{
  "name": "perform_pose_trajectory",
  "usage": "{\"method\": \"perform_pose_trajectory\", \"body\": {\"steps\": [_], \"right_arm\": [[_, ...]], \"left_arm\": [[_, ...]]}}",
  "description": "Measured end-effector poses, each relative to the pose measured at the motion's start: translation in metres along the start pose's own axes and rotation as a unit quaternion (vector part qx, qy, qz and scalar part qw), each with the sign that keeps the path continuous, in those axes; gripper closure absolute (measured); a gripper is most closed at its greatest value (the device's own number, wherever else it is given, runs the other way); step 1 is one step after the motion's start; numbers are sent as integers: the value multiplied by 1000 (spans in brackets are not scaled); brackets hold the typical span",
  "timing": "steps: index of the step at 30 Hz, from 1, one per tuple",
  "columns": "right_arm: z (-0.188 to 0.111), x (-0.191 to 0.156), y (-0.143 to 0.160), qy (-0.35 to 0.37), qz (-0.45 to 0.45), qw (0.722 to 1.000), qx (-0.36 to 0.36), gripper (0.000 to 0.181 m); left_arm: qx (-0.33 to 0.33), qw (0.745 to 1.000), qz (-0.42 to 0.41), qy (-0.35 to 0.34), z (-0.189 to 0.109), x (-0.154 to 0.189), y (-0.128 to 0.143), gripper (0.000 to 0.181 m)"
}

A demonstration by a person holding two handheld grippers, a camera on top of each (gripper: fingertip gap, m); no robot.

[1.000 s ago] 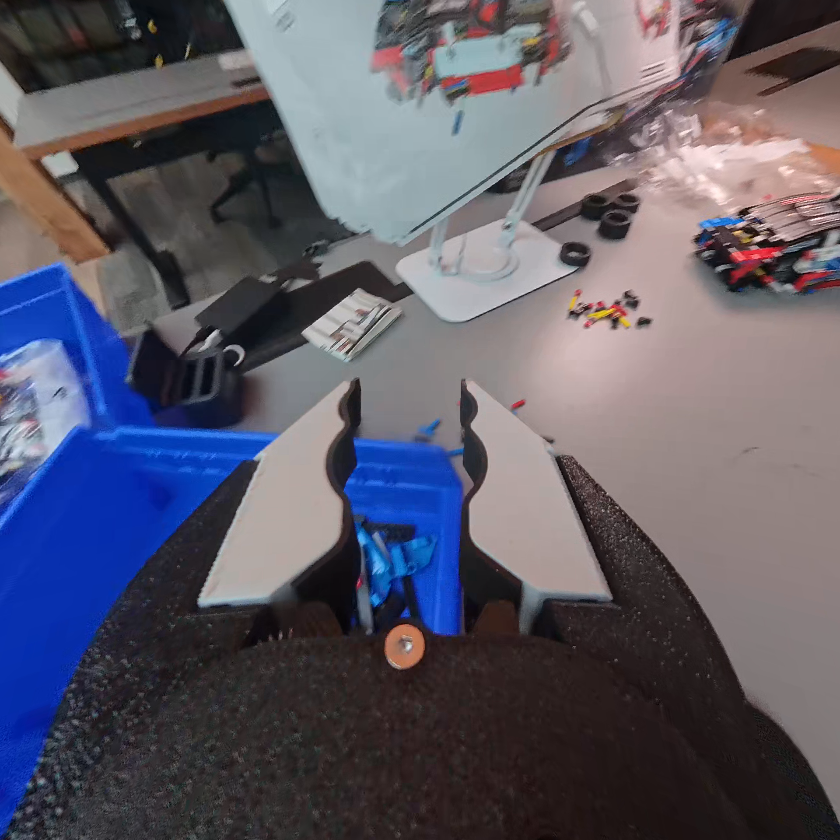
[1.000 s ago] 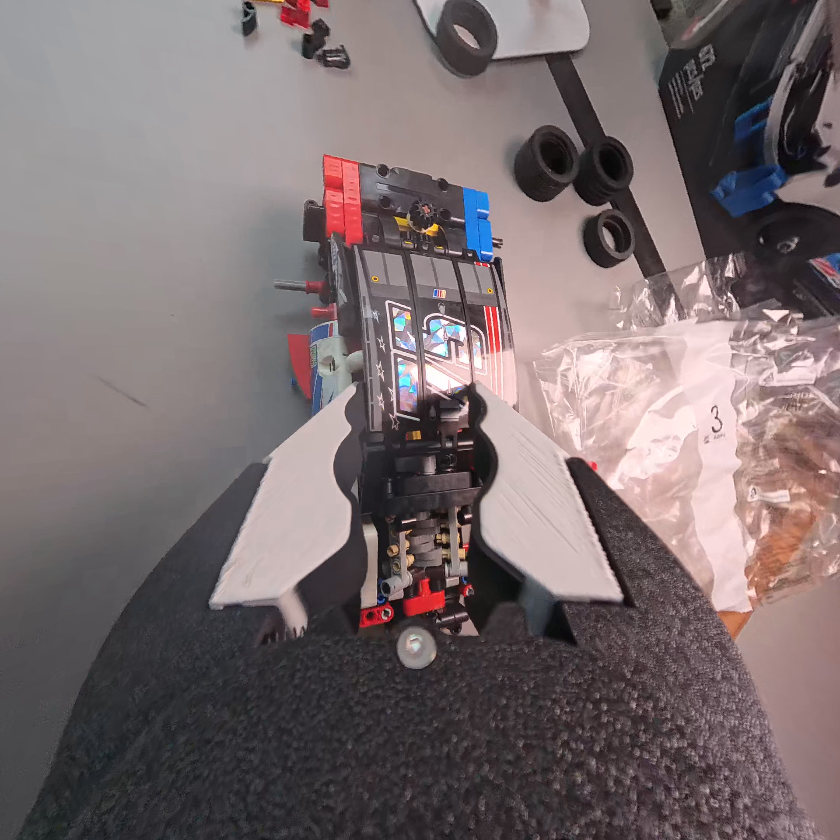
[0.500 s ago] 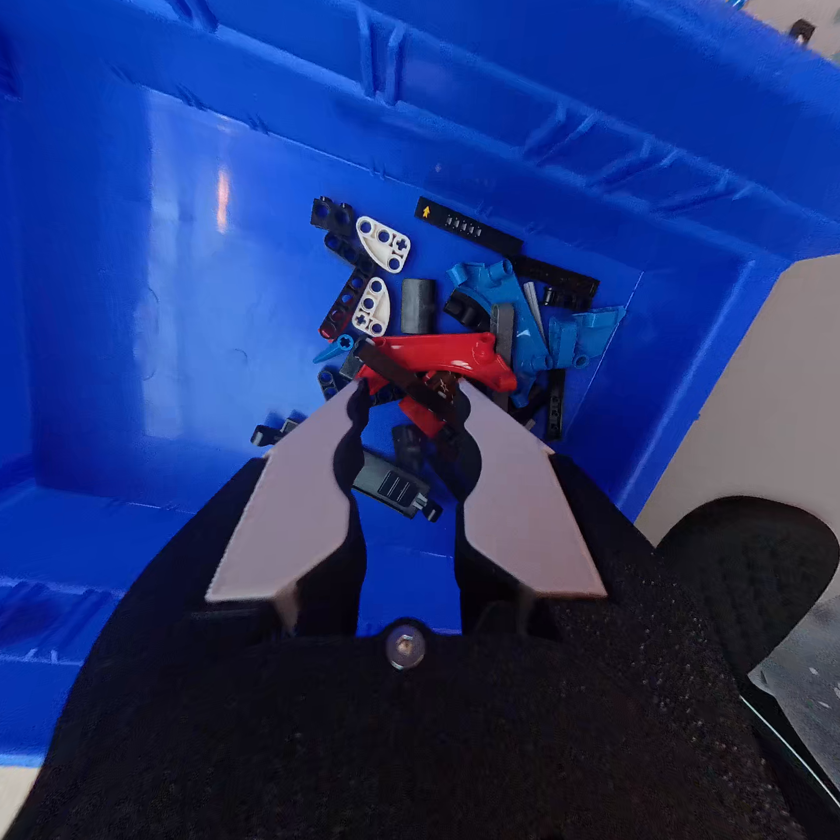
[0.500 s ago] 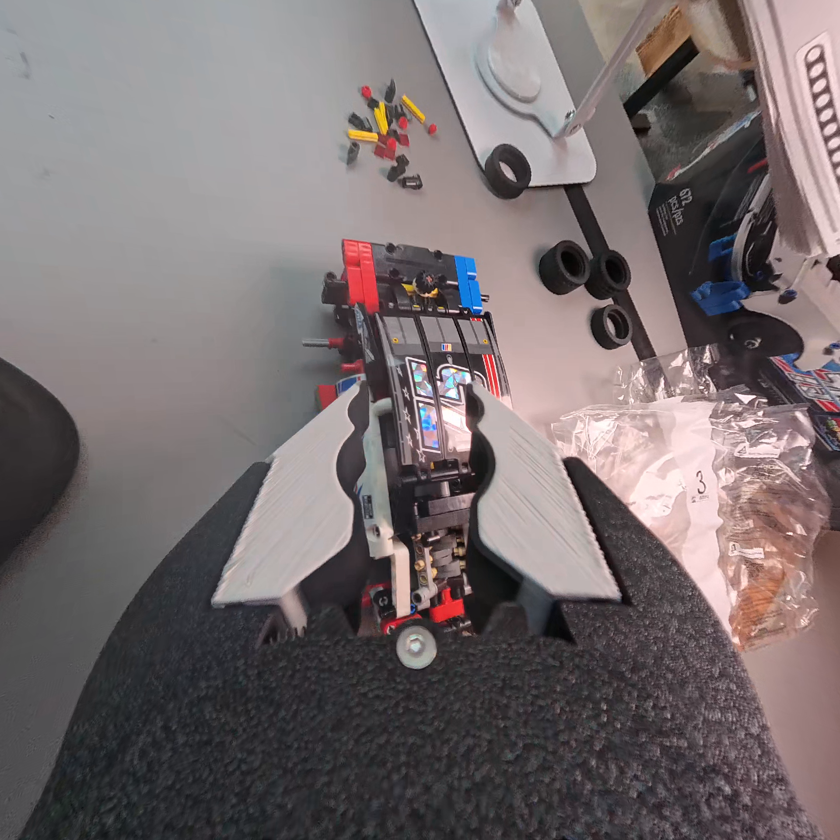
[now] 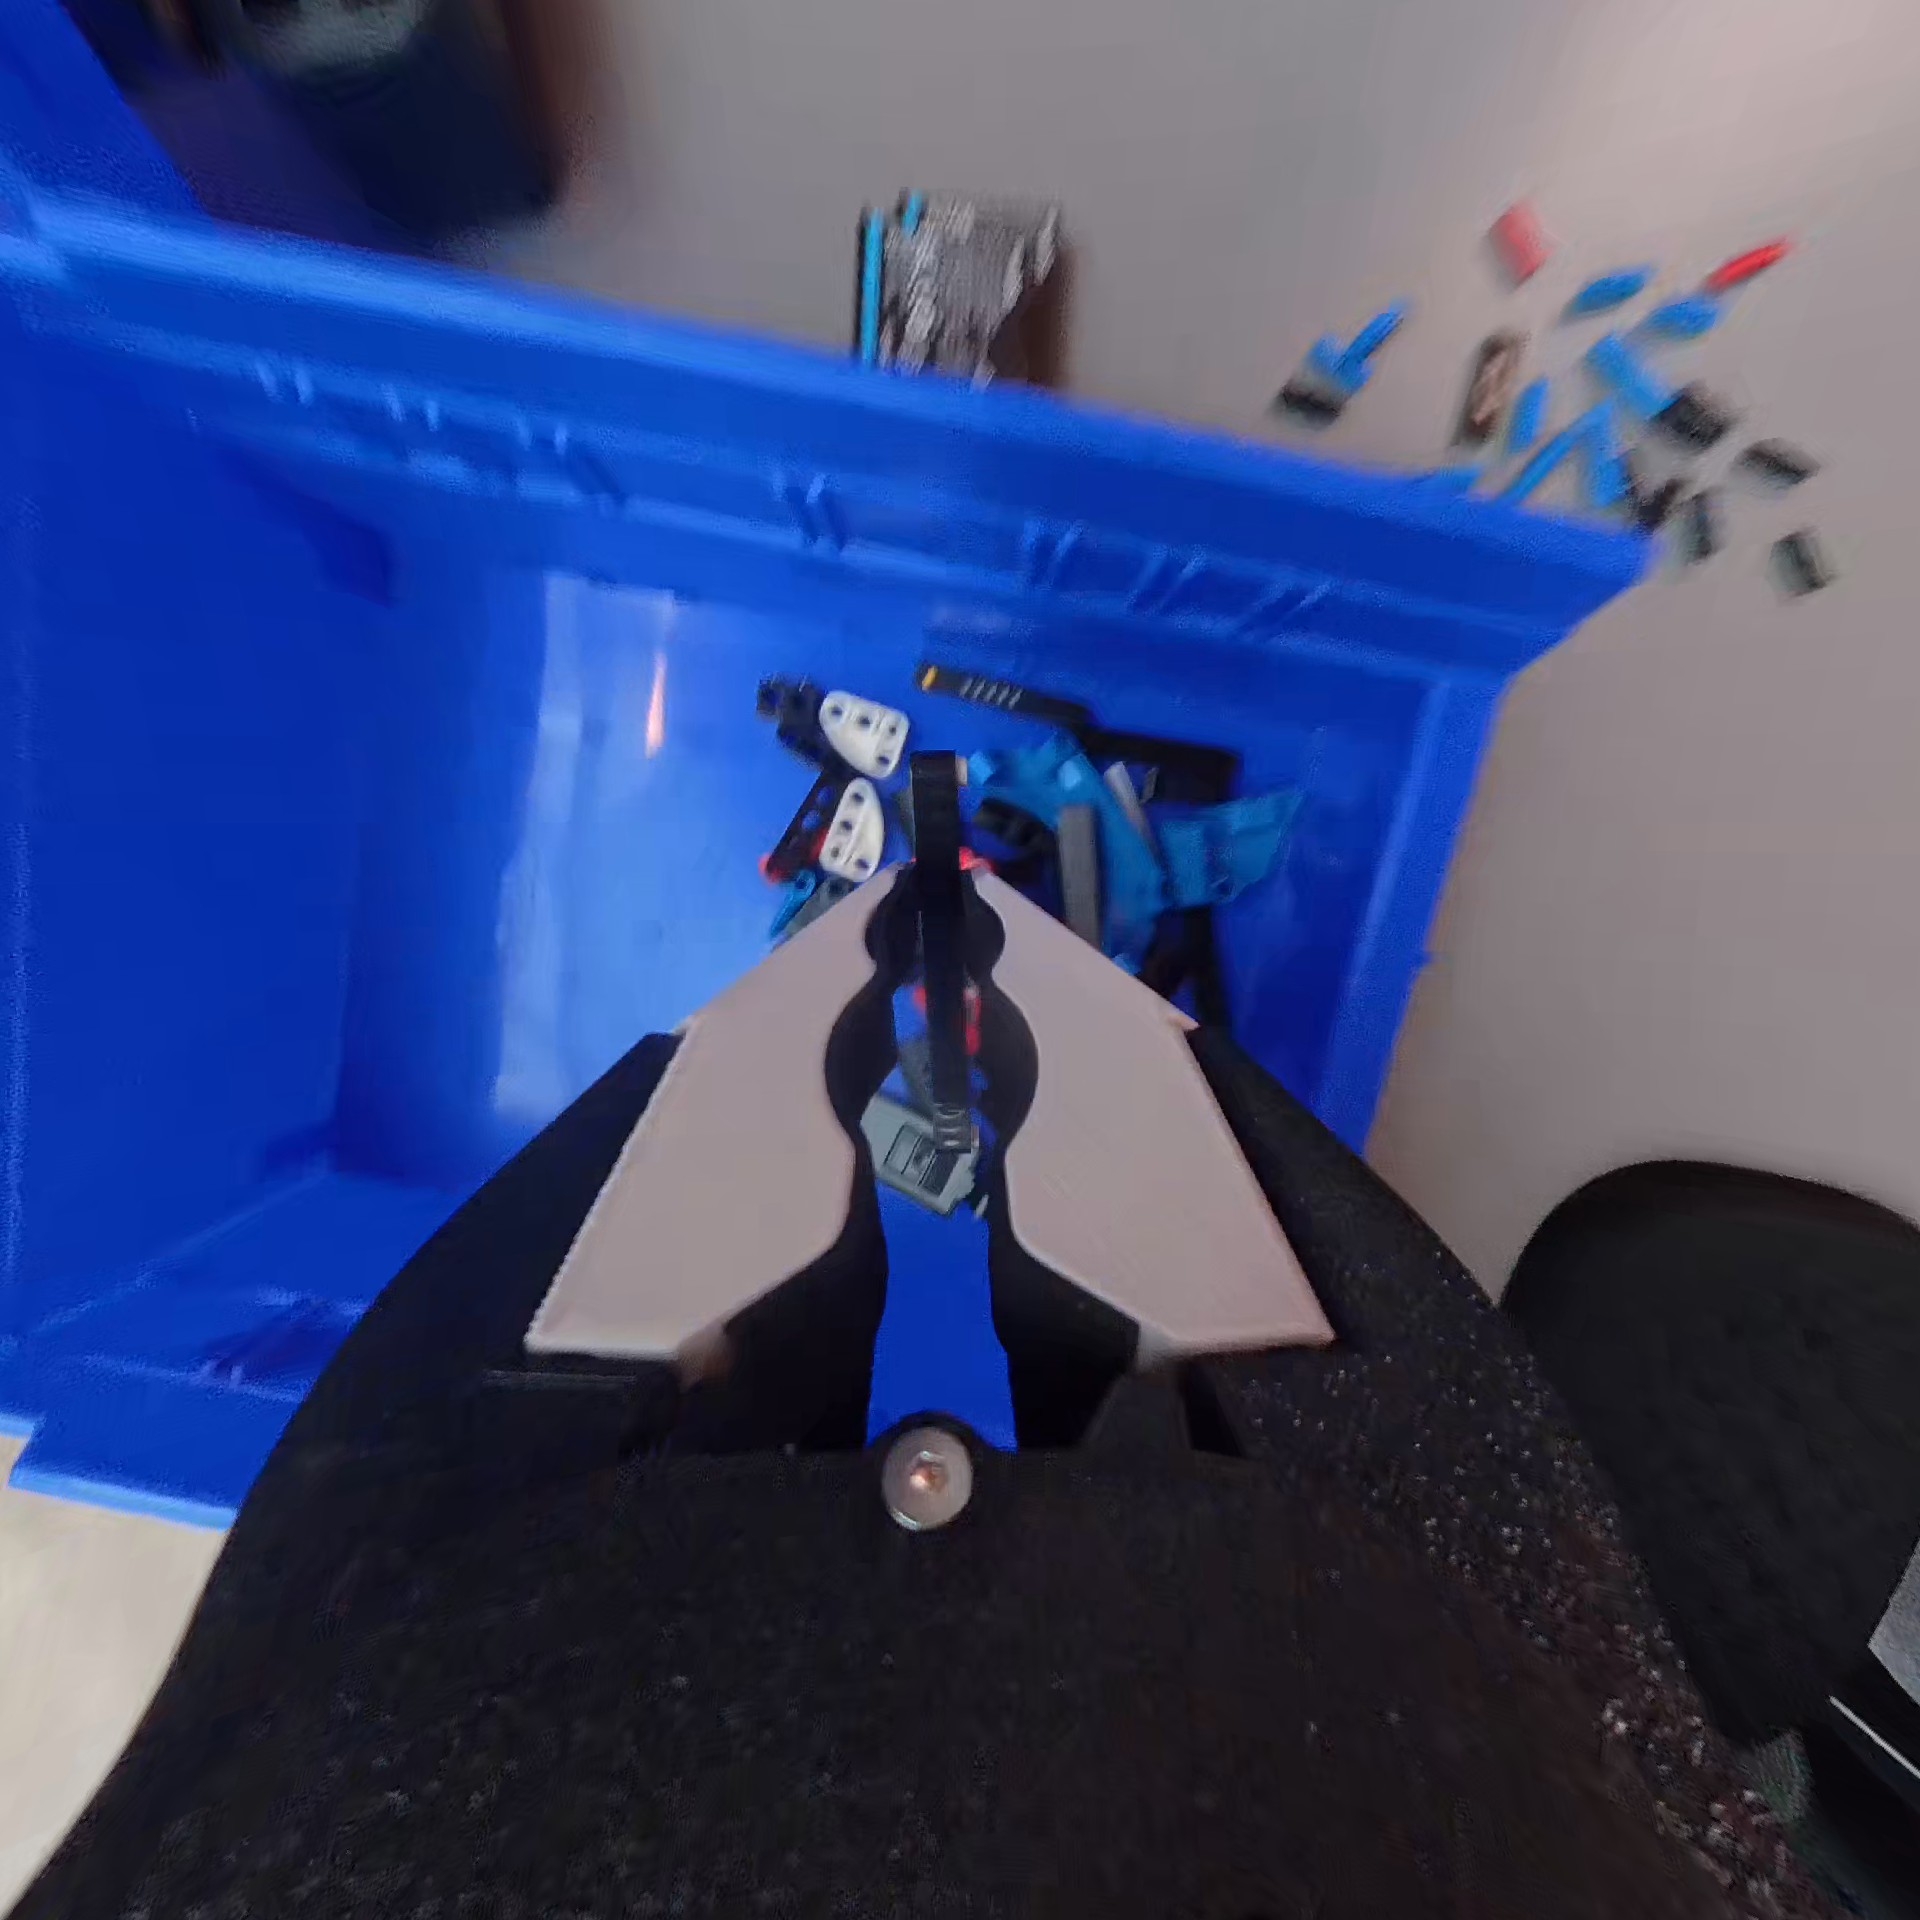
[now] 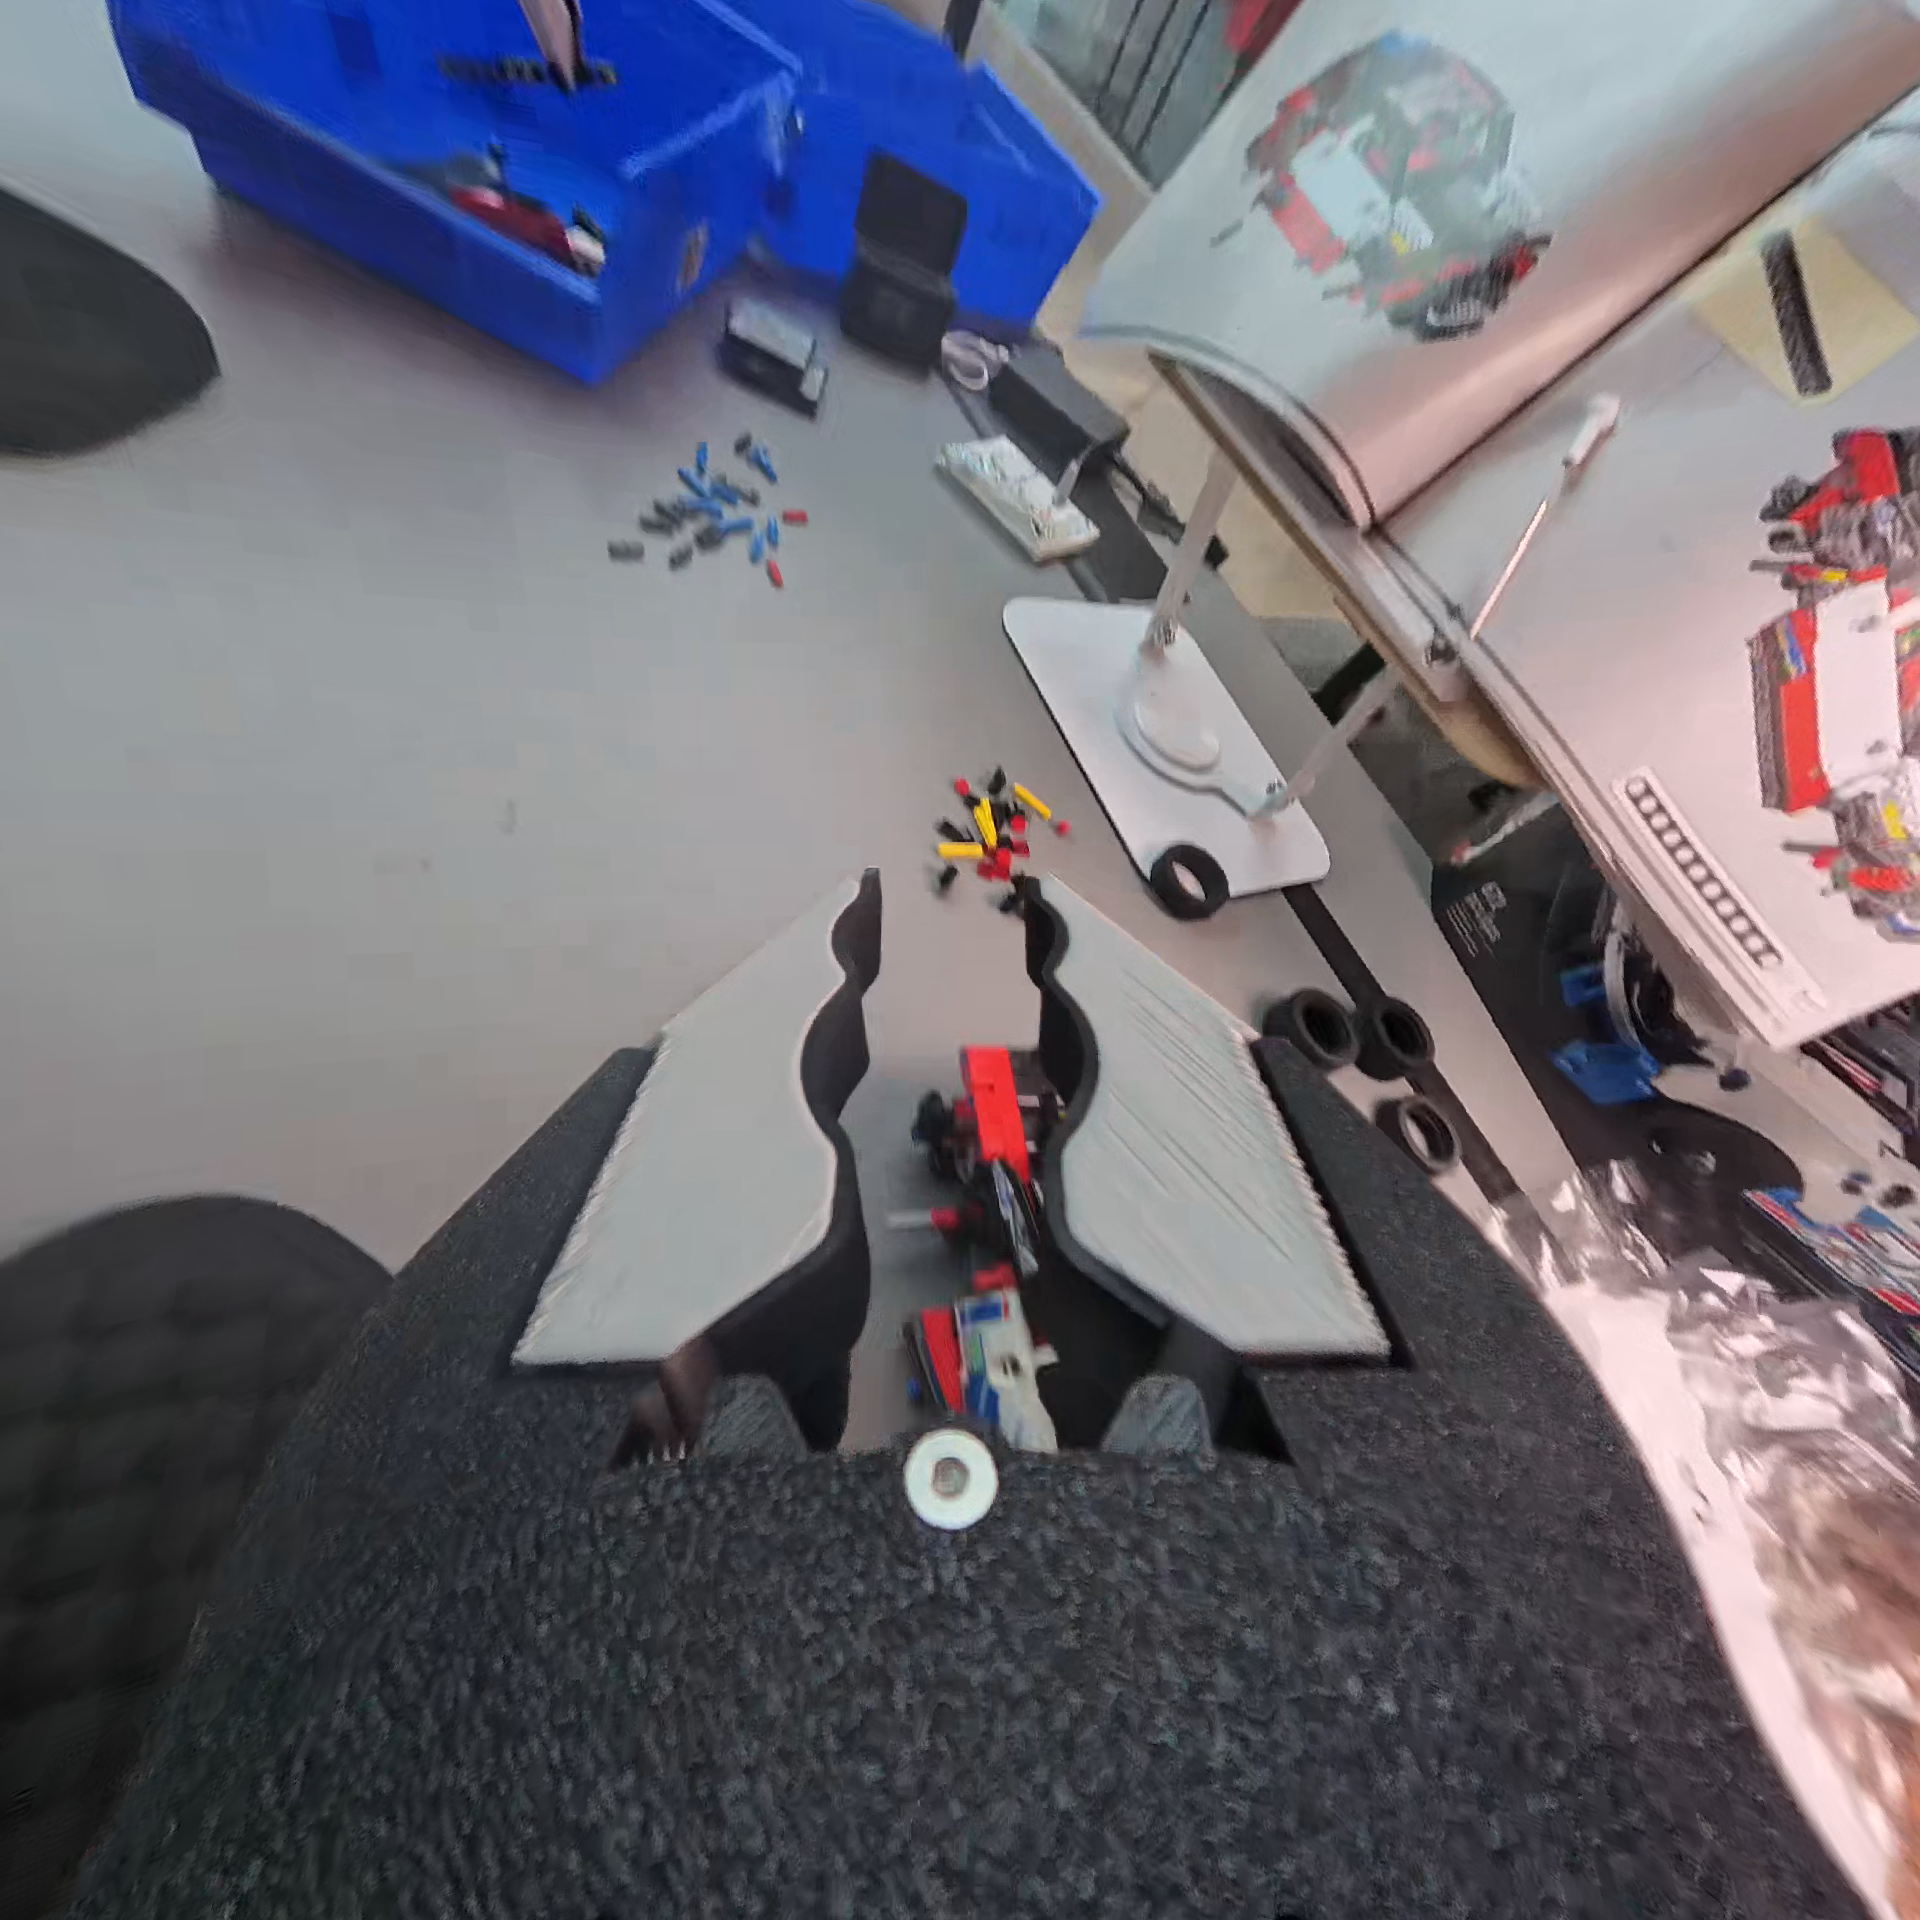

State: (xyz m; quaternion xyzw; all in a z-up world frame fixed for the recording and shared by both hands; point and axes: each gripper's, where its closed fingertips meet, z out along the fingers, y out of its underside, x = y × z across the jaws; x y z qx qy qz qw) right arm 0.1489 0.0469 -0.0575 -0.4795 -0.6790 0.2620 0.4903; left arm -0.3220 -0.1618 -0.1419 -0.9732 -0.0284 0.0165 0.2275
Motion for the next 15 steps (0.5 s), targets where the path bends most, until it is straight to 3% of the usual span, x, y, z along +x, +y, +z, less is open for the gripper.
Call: {"method": "perform_pose_trajectory", "body": {"steps": [1,4,7,10,15], "right_arm": [[8,-5,-14,-4,13,1000,28,154],[42,-24,-53,-24,69,992,100,155],[81,-51,-84,-46,119,981,147,153],[118,-73,-102,-46,150,975,156,147],[150,-77,-100,2,180,973,145,141]], "left_arm": [[54,998,19,17,-14,18,-21,175],[212,972,66,73,-52,85,-79,175],[335,923,80,171,-74,169,-120,175],[406,875,60,258,-74,243,-143,175],[480,820,-10,313,-62,304,-162,175]]}}
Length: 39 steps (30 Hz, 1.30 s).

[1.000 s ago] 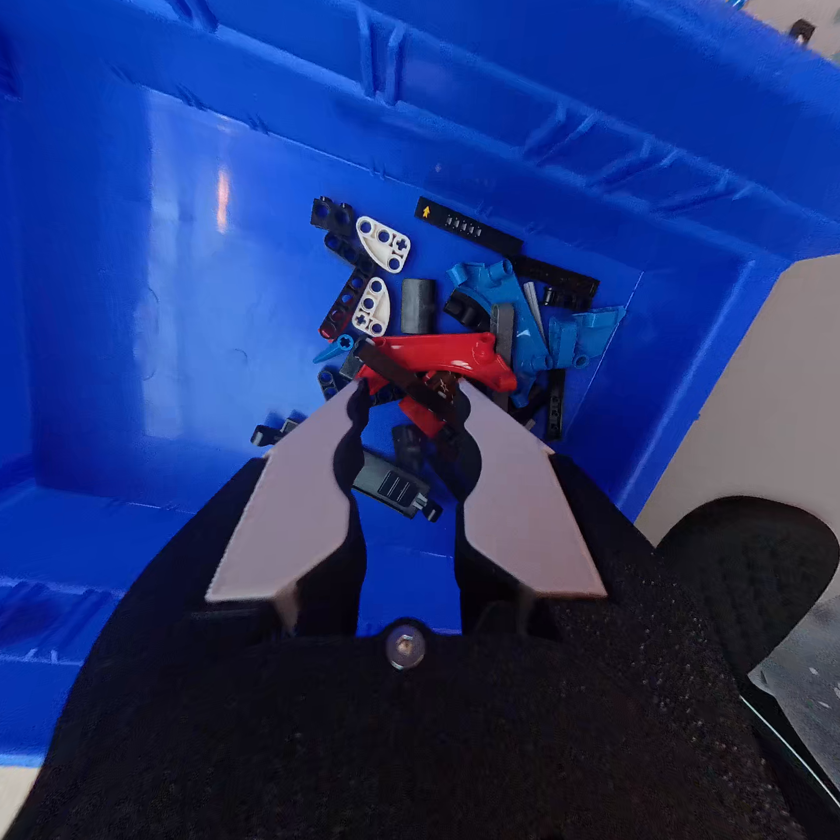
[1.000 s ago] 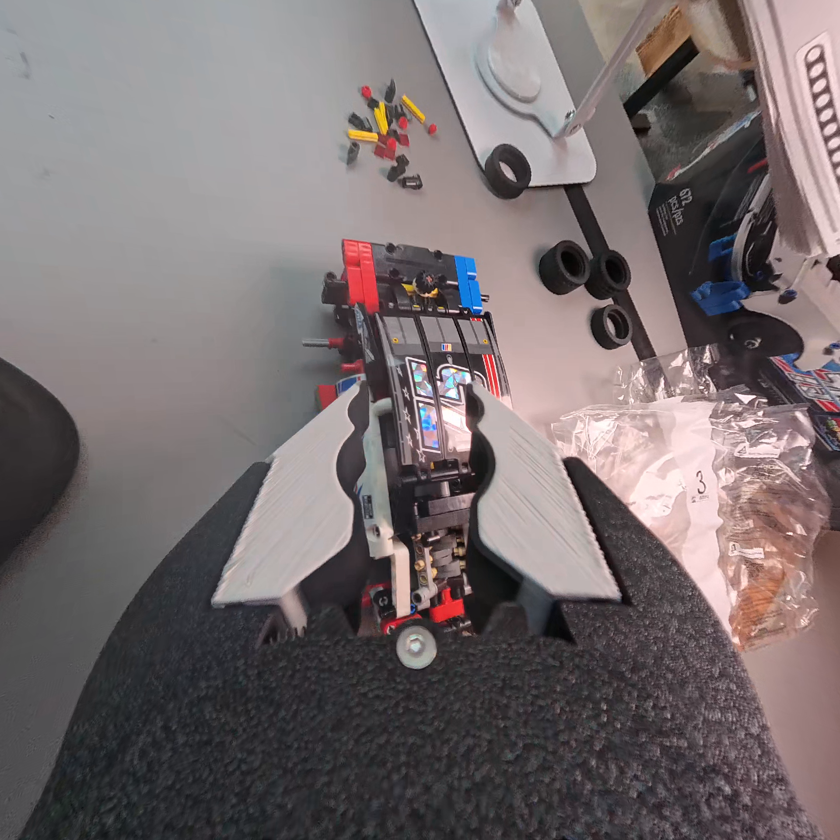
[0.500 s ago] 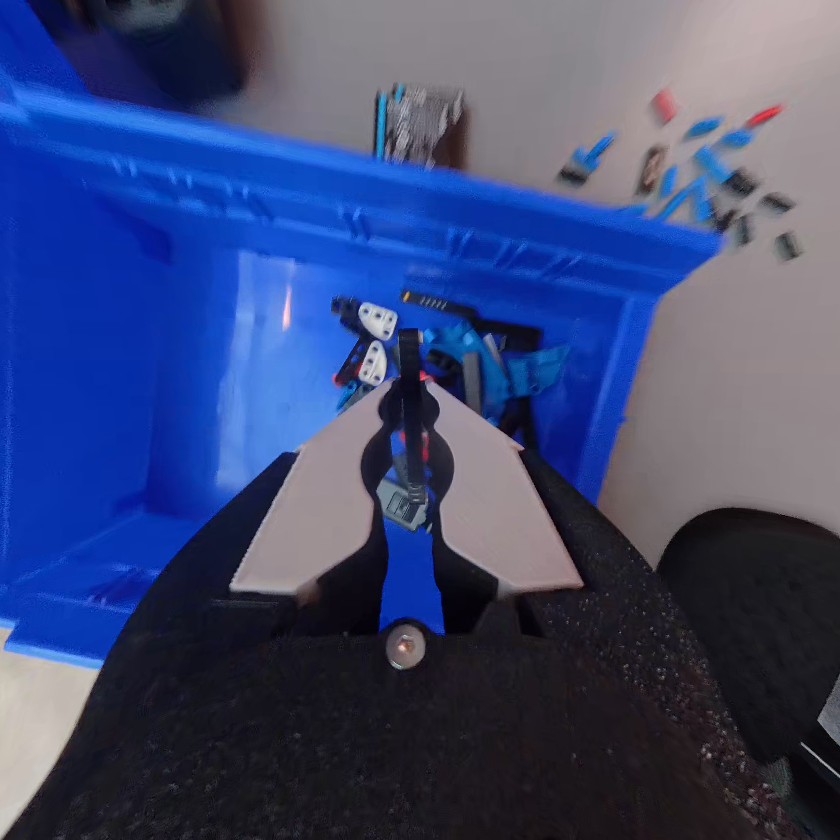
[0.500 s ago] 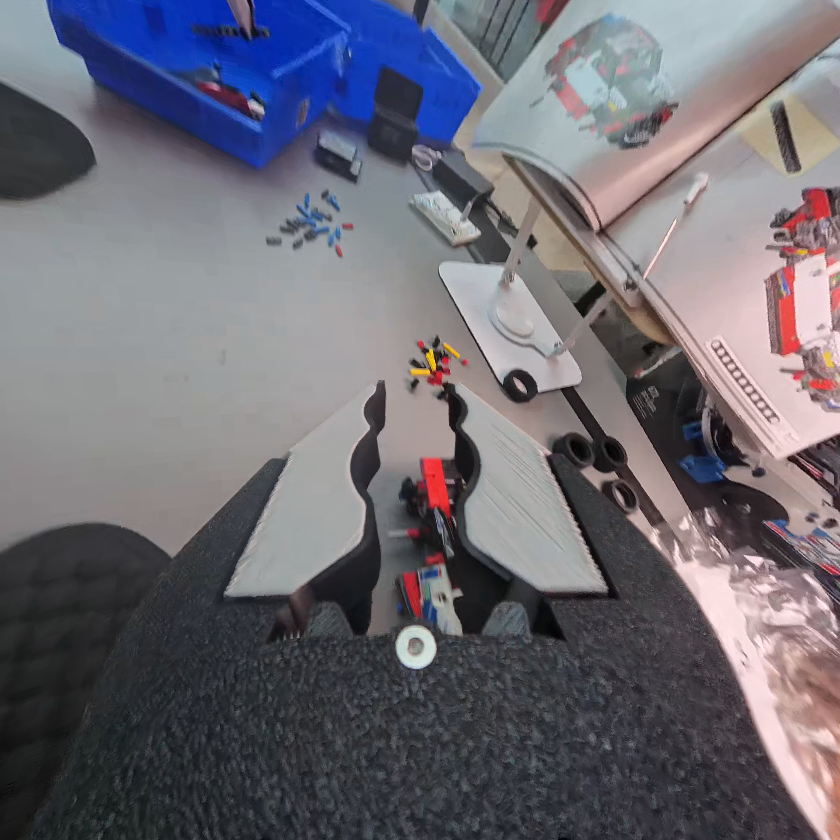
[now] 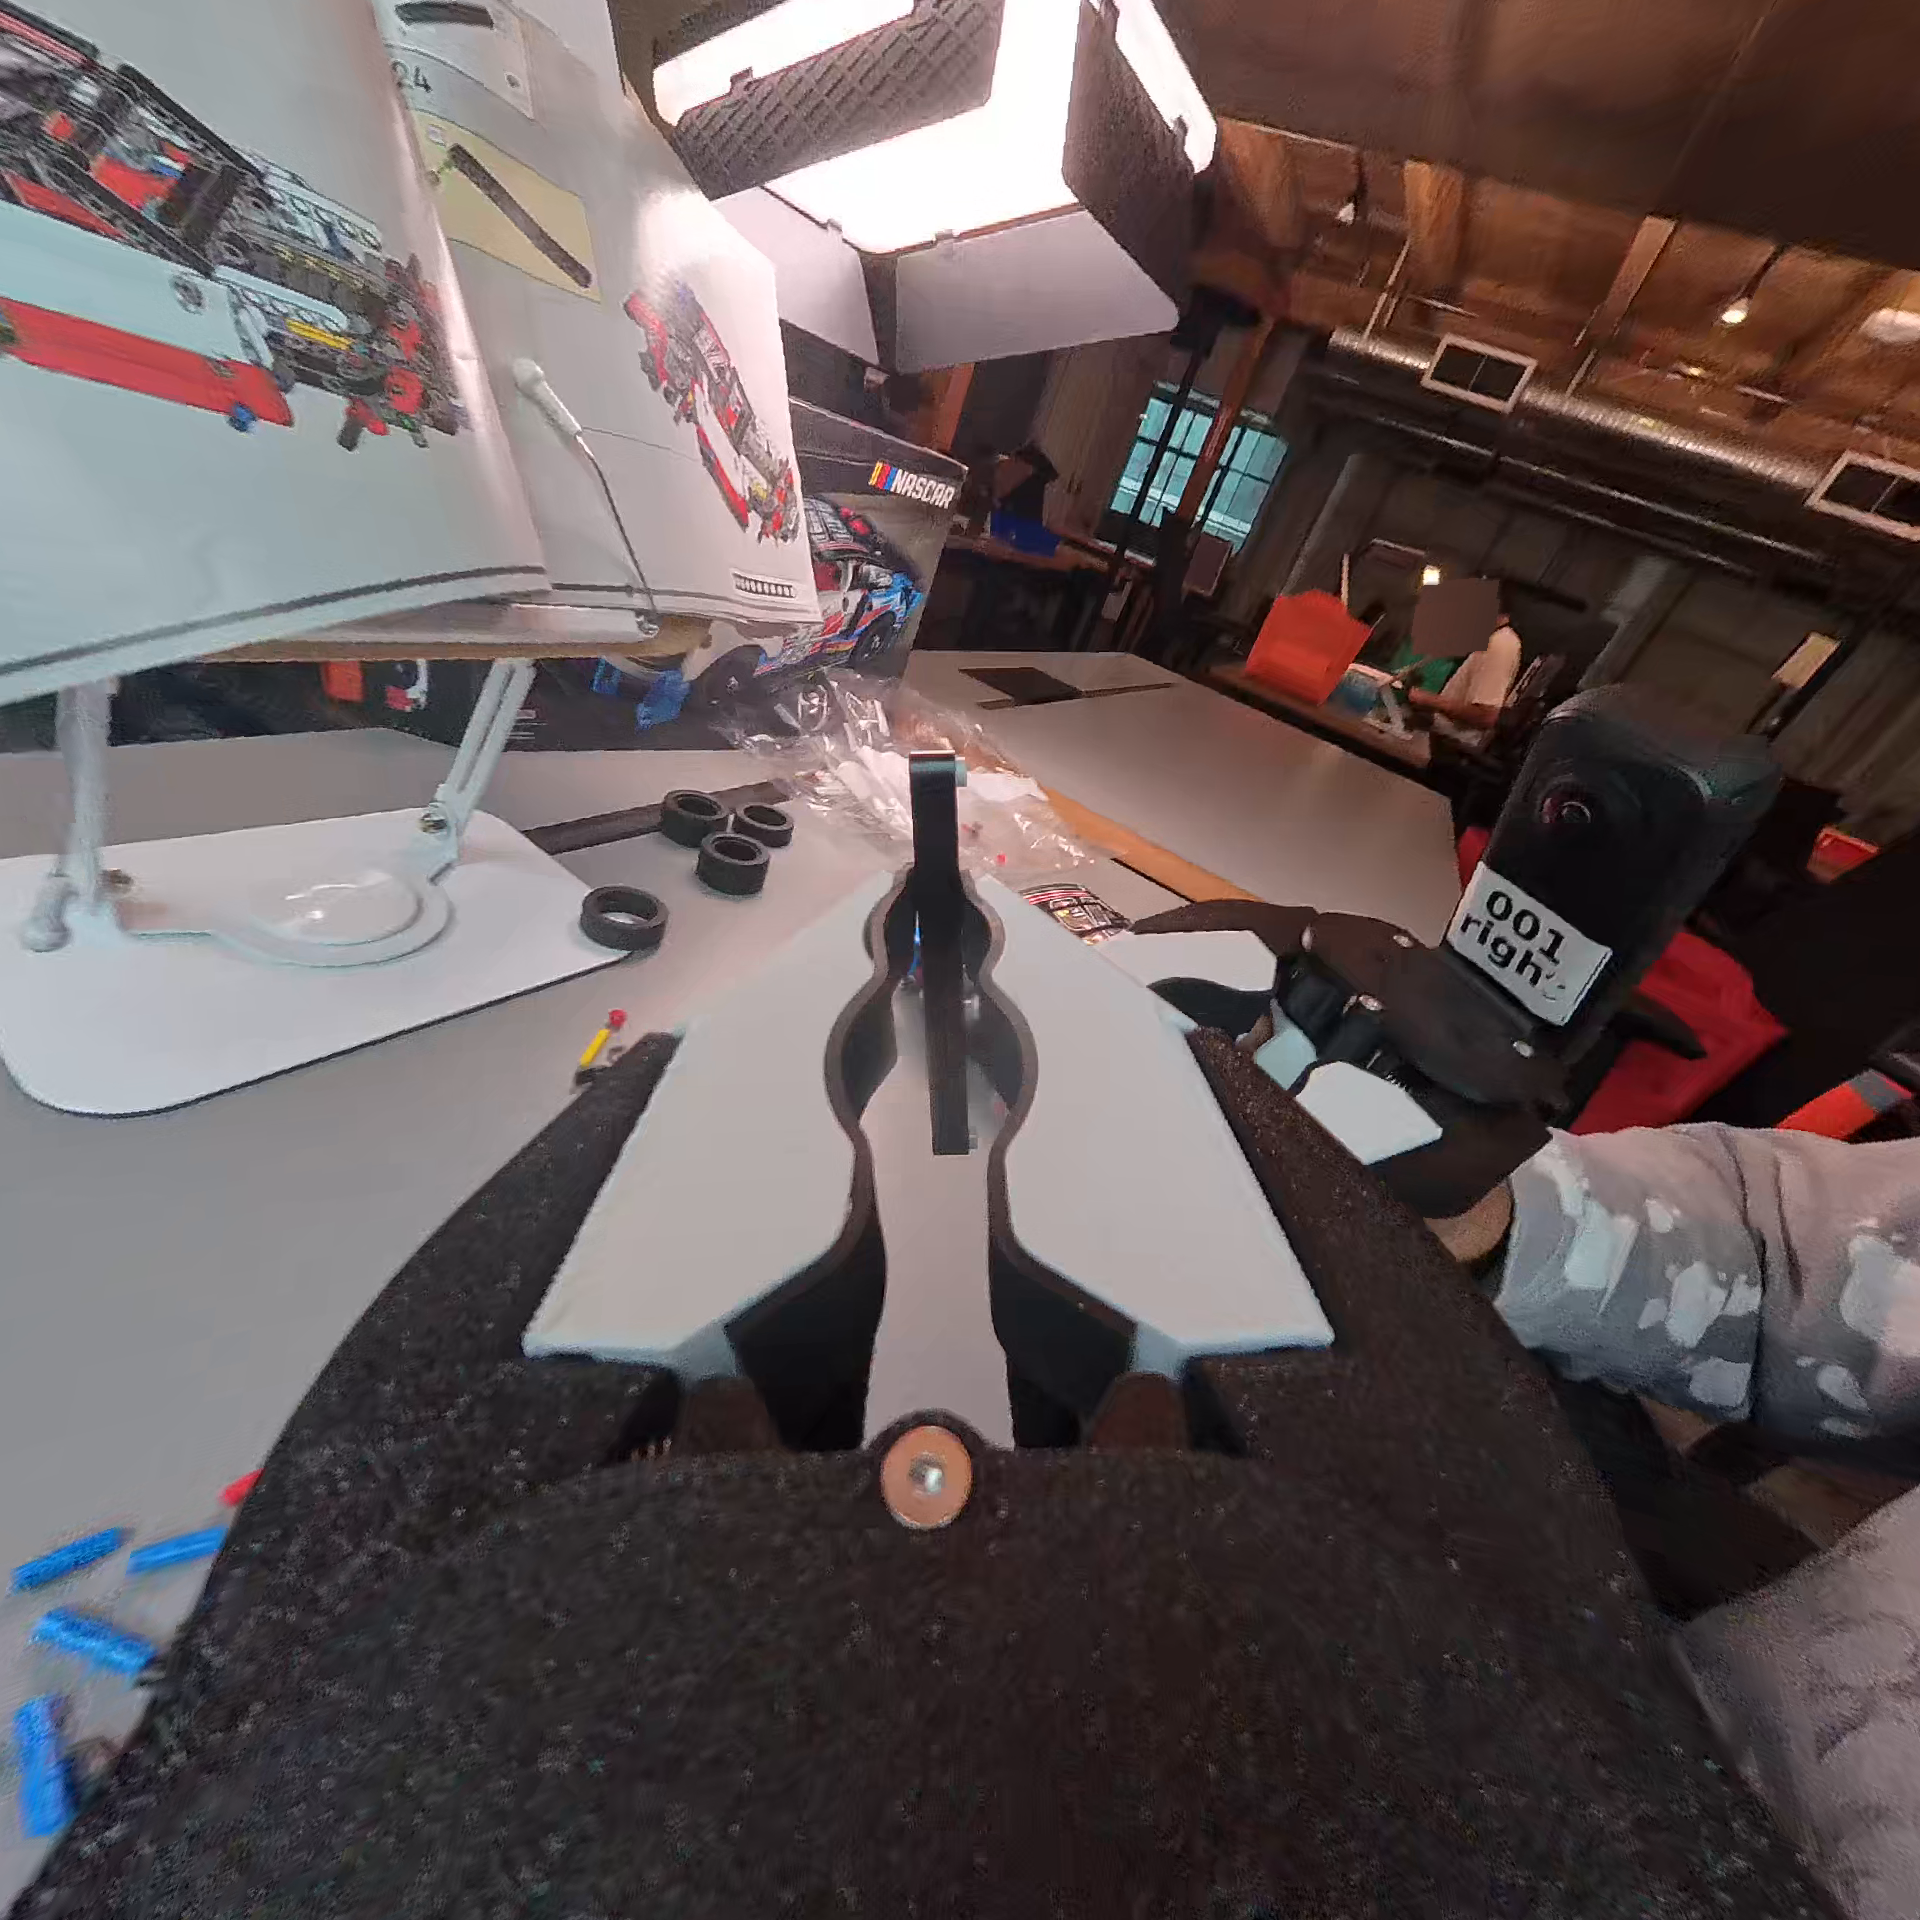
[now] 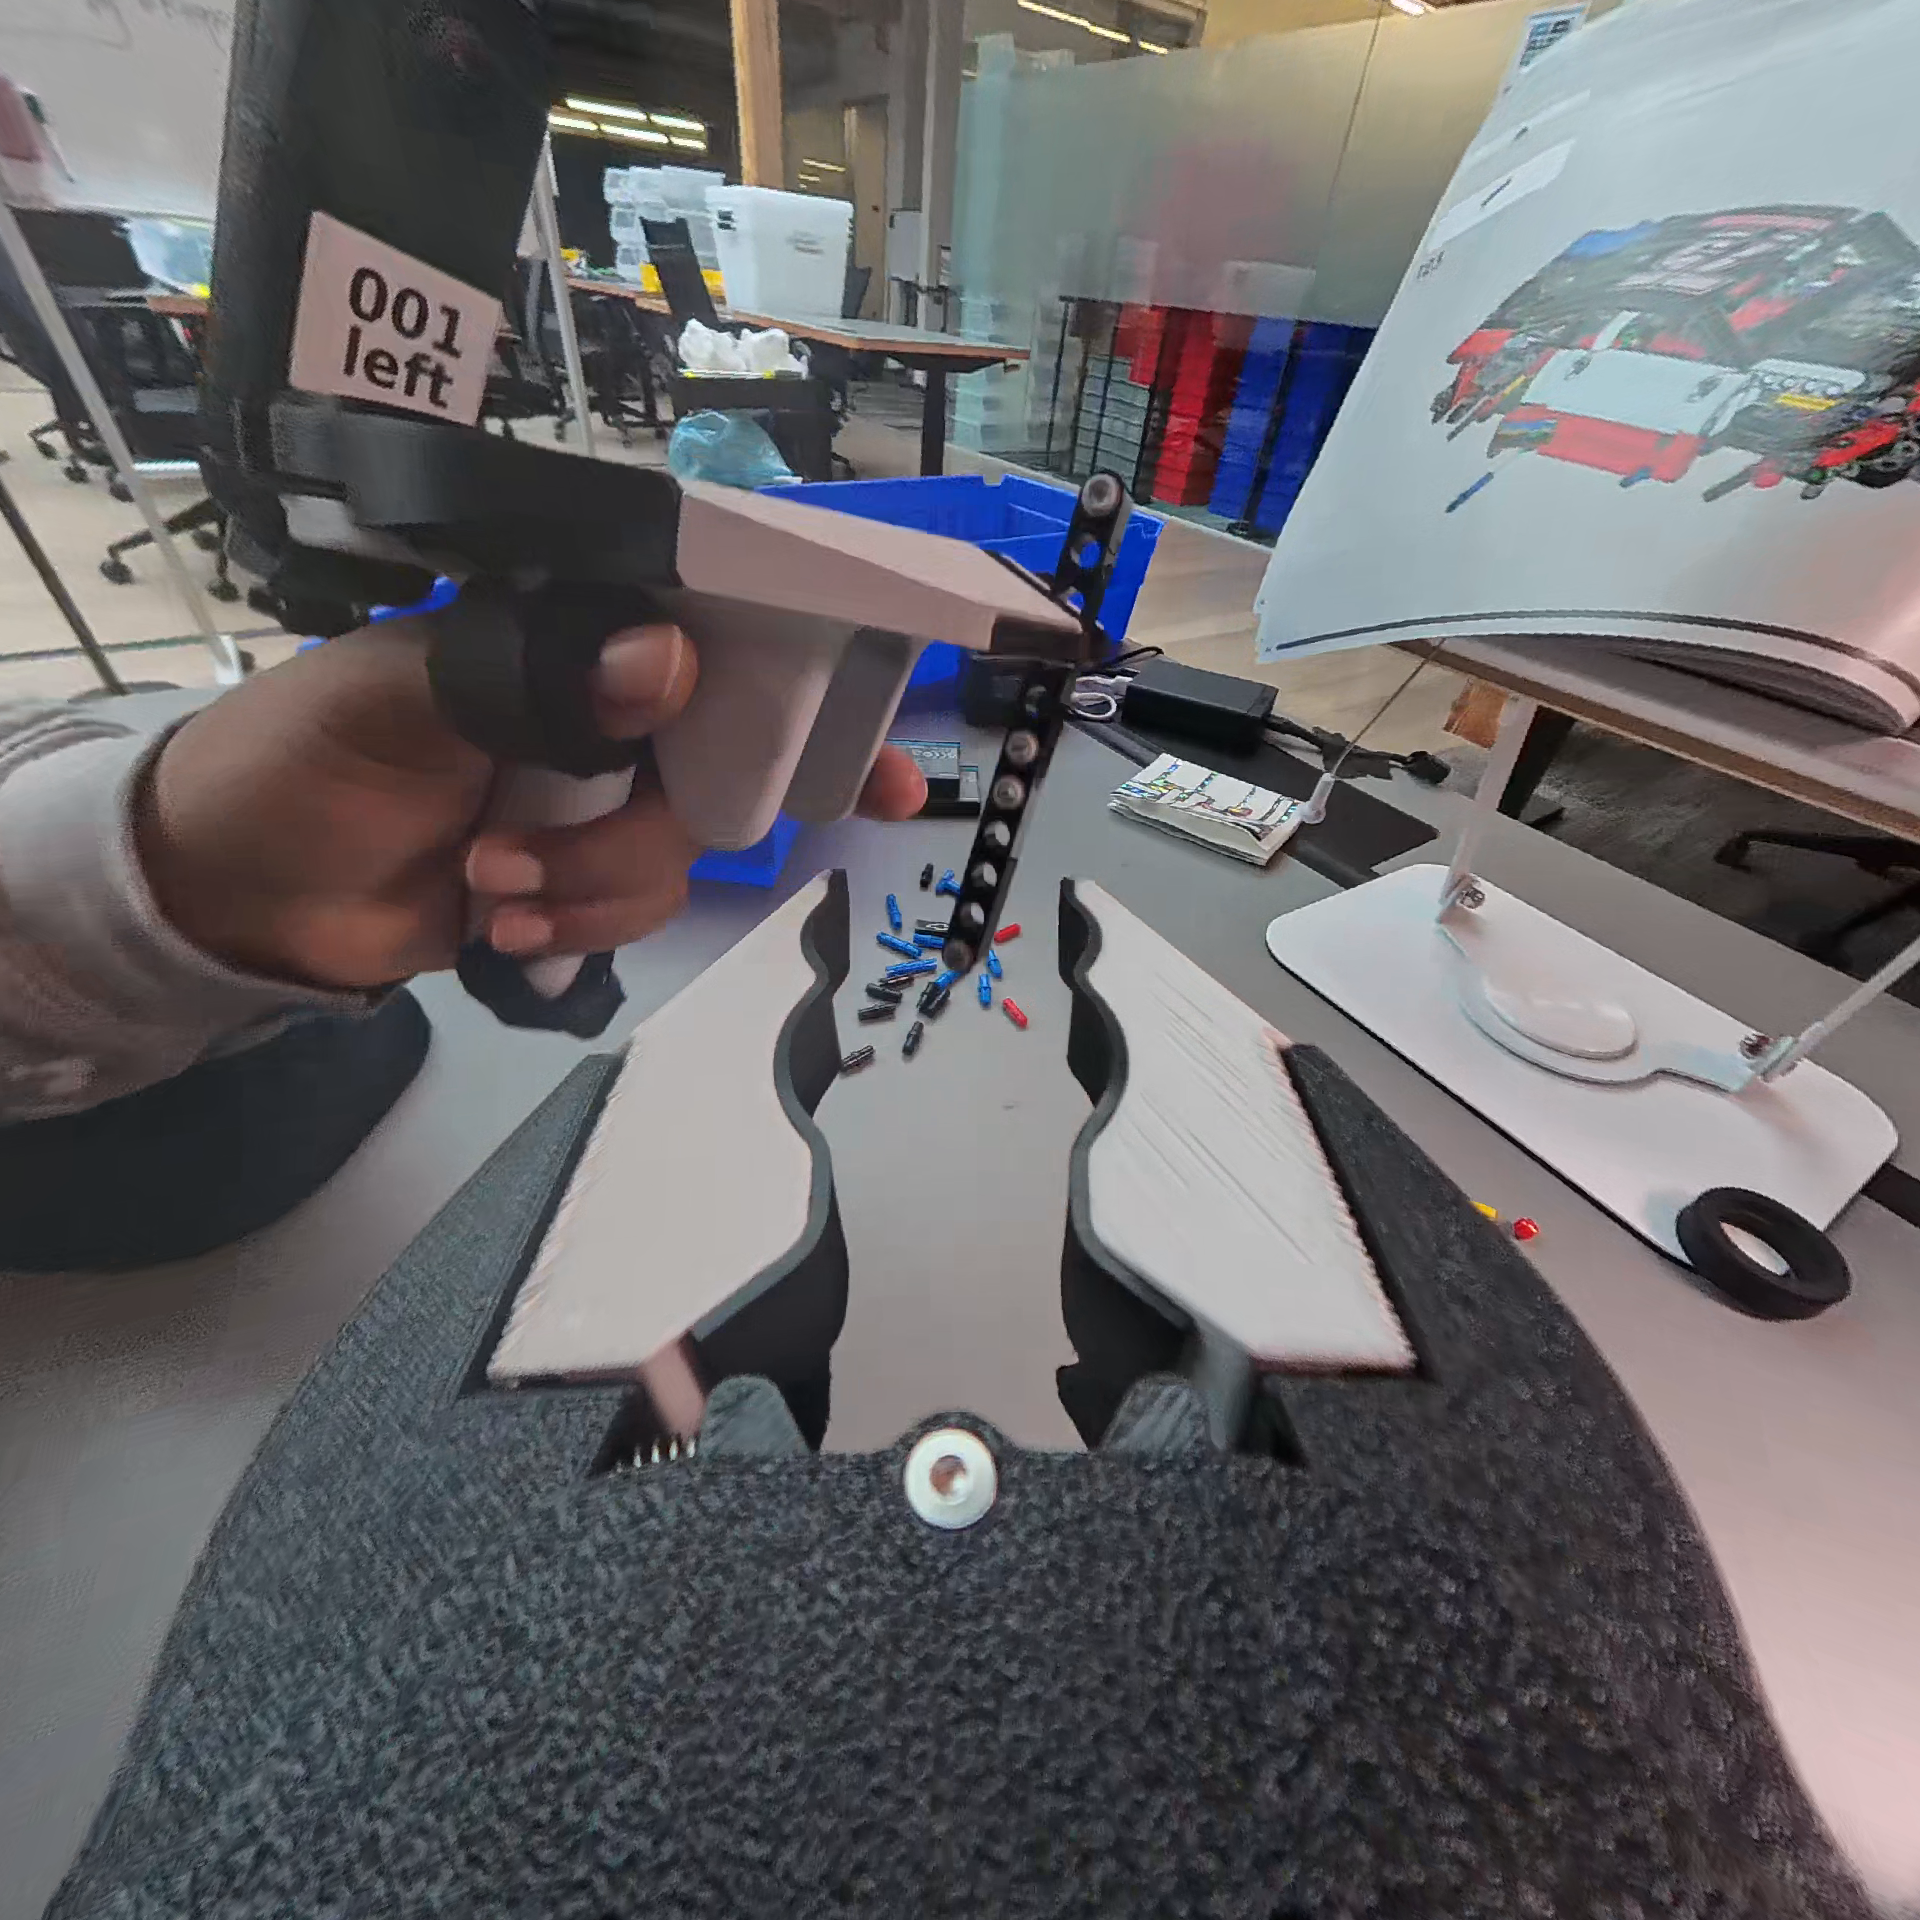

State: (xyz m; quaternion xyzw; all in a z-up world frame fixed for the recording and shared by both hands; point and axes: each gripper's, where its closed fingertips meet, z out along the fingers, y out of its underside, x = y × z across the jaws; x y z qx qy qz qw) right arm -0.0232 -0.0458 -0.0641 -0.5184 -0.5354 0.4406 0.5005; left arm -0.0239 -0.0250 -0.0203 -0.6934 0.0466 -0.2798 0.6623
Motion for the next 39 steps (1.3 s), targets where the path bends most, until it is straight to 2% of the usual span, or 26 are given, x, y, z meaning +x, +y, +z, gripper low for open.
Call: {"method": "perform_pose_trajectory", "body": {"steps": [2,3,5,6,8,11,13,16,19,22,27,39], "right_arm": [[1,8,5,16,-5,1000,3,149],[0,13,7,25,-9,1000,3,168],[-2,15,13,4,3,1000,-1,169],[-3,14,15,-22,21,1000,-1,171],[-12,-2,10,-130,82,988,16,172],[-32,-17,-3,-267,174,947,47,173],[-40,-22,-5,-321,224,919,53,173],[-44,-30,1,-364,262,892,44,173],[-40,-32,14,-359,261,896,20,175],[-37,-25,21,-339,253,906,10,174],[-35,-16,23,-294,177,939,19,173],[-40,-16,21,-293,149,944,25,174]], "left_arm": [[6,1000,-19,13,10,6,11,175],[6,999,-33,20,14,7,16,175],[2,998,-57,24,15,4,22,175],[0,997,-63,34,14,2,23,173],[8,994,-58,91,8,9,22,157],[1,970,-89,226,-6,32,23,148],[-11,955,-105,277,-11,43,28,149],[-49,953,-82,288,-6,49,47,160],[-71,951,-70,292,-4,52,60,175],[-83,955,-69,275,-2,45,66,176],[-83,954,-90,275,-3,35,67,177],[-97,949,-78,291,-7,39,72,176]]}}
